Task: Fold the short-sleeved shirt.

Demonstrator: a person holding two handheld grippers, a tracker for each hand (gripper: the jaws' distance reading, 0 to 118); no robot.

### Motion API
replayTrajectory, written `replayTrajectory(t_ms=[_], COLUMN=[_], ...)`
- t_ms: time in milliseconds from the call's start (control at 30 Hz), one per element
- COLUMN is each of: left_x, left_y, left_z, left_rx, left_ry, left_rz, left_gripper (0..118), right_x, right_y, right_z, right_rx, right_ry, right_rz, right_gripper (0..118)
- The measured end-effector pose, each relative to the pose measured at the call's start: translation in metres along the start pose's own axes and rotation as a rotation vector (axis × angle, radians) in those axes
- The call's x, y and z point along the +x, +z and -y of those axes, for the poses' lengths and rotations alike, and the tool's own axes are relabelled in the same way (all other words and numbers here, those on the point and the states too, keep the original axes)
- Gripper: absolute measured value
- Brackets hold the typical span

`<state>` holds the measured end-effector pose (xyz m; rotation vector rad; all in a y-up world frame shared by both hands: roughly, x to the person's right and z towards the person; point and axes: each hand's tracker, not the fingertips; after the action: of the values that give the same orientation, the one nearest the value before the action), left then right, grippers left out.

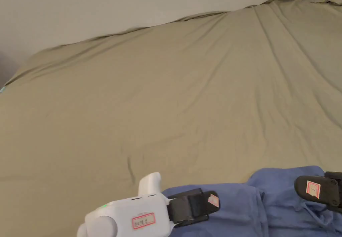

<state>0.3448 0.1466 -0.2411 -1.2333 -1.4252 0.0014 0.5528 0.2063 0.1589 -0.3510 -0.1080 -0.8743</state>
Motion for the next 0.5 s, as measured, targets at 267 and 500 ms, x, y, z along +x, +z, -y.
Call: replayTrajectory(t_ms=[267,500], left_x=[-0.105,-0.100], left_y=[0.000,-0.039], left_z=[-0.010,0.003], left_rx=[-0.071,0.010], left_ry=[0.121,0.192], left_rz=[0.110,0.233], left_gripper=[118,17], right_x=[0.004,-0.001], right_y=[-0.005,-0.002], right_z=[0.001,-0.003], right_rx=[-0.008,0.008], right_ry=[-0.055,-0.064], right_rz=[-0.029,-0.057], right_gripper=[2,2])
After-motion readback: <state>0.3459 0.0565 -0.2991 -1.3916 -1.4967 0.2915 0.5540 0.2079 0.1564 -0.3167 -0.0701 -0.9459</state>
